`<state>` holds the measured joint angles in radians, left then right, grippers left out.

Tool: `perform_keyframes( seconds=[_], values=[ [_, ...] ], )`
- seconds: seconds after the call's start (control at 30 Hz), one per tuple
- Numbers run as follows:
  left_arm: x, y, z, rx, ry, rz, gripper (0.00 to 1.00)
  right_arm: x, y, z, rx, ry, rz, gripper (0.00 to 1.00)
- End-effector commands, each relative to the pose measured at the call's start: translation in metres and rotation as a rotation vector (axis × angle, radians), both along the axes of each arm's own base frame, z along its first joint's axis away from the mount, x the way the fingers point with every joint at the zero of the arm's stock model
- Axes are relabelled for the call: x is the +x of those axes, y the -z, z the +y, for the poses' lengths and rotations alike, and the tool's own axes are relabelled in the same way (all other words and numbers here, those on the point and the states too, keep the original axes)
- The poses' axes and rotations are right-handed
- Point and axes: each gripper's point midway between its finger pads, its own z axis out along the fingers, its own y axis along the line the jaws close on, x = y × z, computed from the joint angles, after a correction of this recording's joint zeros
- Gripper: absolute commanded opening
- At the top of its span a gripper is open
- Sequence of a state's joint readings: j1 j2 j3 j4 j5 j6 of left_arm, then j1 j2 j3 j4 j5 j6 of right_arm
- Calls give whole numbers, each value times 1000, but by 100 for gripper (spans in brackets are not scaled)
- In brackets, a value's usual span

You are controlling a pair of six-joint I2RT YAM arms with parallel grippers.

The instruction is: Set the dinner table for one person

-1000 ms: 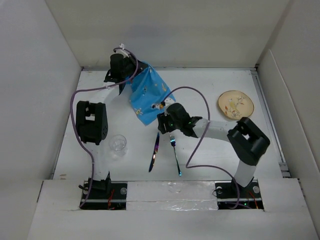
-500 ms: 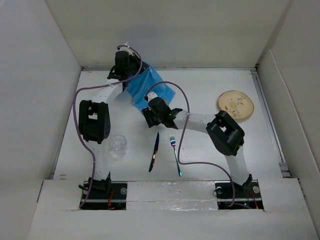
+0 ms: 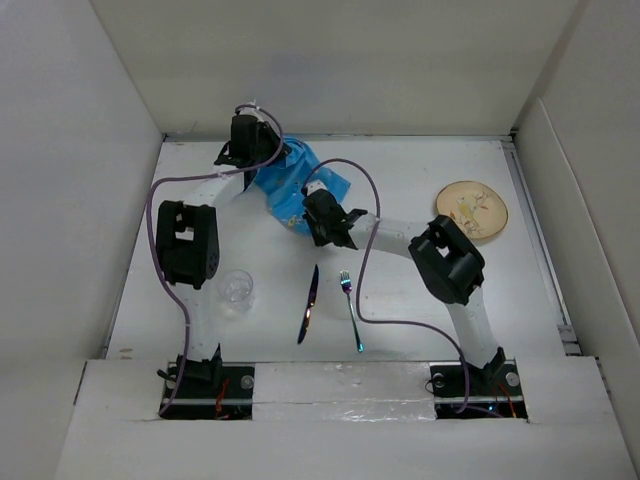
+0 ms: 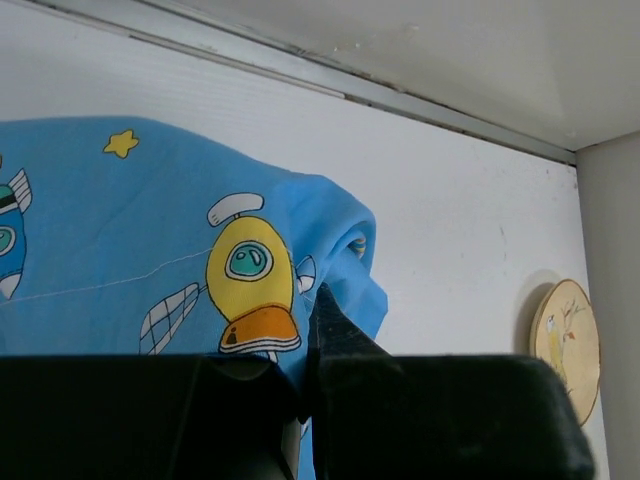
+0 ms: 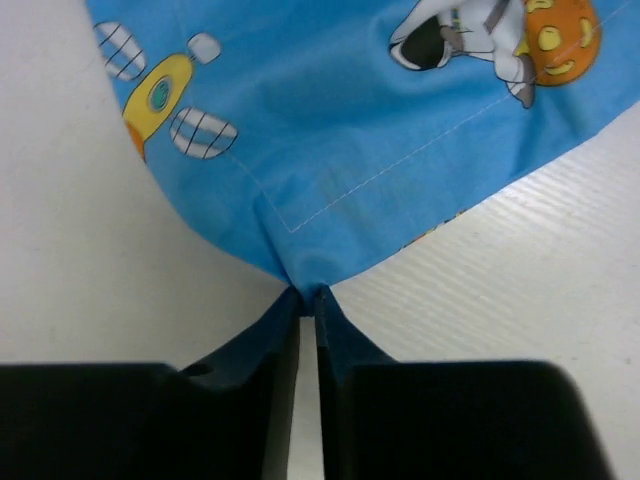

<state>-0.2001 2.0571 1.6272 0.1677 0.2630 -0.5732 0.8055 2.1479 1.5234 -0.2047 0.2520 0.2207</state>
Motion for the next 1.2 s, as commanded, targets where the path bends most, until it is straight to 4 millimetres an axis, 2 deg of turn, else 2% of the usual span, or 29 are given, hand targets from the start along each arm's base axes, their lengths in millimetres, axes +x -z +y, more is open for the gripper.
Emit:
perform_keyframes(
  seconds=[0.0, 0.03, 0.07, 0.1, 0.13, 0.2, 0.23, 0.27, 0.33, 0.37, 0.43, 0.47, 0.5, 0.53, 0.57, 0.6, 0.63, 0.67, 0.7, 0.73, 0.8, 0.83, 0.9, 0.93, 1.03, 1.07, 1.1, 1.13, 1.17],
  values=[
    [-11, -61, 13, 17, -15, -124, 0, 9, -1, -24, -22, 58, -18, 11],
    [-12, -60, 15, 27, -16, -123, 0, 12, -8, -32, -8, 73, -33, 2],
    [-15, -60, 16, 33, -21, -122, 0, 15, -17, -33, 4, 83, -58, 0],
    [-16, -59, 18, 40, -30, -120, 0, 20, -25, -41, 8, 111, -76, 0],
    [-18, -55, 19, 49, -29, -113, 0, 28, -41, -50, 25, 140, -108, 0],
    [-21, -53, 24, 72, -43, -105, 0, 36, -51, -65, 47, 171, -132, 0],
    [-23, -51, 26, 83, -46, -97, 0, 47, -57, -82, 60, 212, -140, 0],
    [-27, -51, 27, 89, -47, -96, 0, 51, -70, -93, 82, 233, -157, 0],
    [-32, -43, 29, 99, -43, -74, 0, 63, -82, -114, 116, 282, -174, 0],
    [-36, -45, 27, 98, -27, -76, 0, 76, -97, -135, 153, 317, -197, 0],
    [-43, -40, 26, 100, -13, -64, 0, 92, -110, -154, 178, 357, -219, 0],
    [-50, -36, 27, 98, -13, -52, 0, 106, -116, -177, 184, 401, -230, 0],
    [-54, -35, 24, 87, 6, -50, 0, 119, -122, -183, 200, 415, -244, 0],
    [-61, -26, 25, 90, 10, -26, 0, 129, -126, -189, 211, 425, -245, 0],
    [-71, -26, 11, 94, 42, -23, 0, 136, -126, -194, 218, 425, -231, 0],
    [-74, -26, 8, 111, 47, -23, 0, 148, -112, -206, 205, 447, -208, 0],
    [-81, -19, 5, 131, 51, 1, 0, 164, -132, -205, 227, 449, -240, 0],
    [-83, -22, 5, 149, 31, -2, 0, 166, -131, -206, 227, 441, -217, 0],
    [-89, -20, -5, 157, 50, 5, 0, 171, -131, -204, 227, 437, -218, 0],
    [-95, -15, -9, 162, 60, 22, 0, 176, -142, -208, 232, 439, -242, 0],
    [-102, -21, -15, 162, 59, 21, 0, 178, -151, -204, 252, 416, -254, 0],
    [-102, -28, -13, 144, 39, 6, 0, 177, -168, -207, 272, 407, -277, 0],
    [-101, -65, -7, 108, 4, -81, 0, 171, -188, -199, 325, 360, -315, 0],
    [-94, -90, 2, 94, -26, -124, 0, 164, -213, -192, 360, 329, -355, 0],
    [-88, -129, 16, 110, -60, -177, 0, 153, -254, -174, 405, 238, -386, 0],
    [-88, -167, 29, 169, -101, -239, 0, 142, -288, -167, 410, 195, -417, 0],
    [-88, -168, 29, 170, -101, -239, 0, 141, -288, -167, 410, 195, -417, 0],
    [-94, -195, 37, 185, -125, -296, 0, 131, -303, -159, 432, 150, -424, 0],
    [-96, -207, 46, 201, -172, -315, 0, 127, -314, -156, 449, 128, -435, 0]
  ],
)
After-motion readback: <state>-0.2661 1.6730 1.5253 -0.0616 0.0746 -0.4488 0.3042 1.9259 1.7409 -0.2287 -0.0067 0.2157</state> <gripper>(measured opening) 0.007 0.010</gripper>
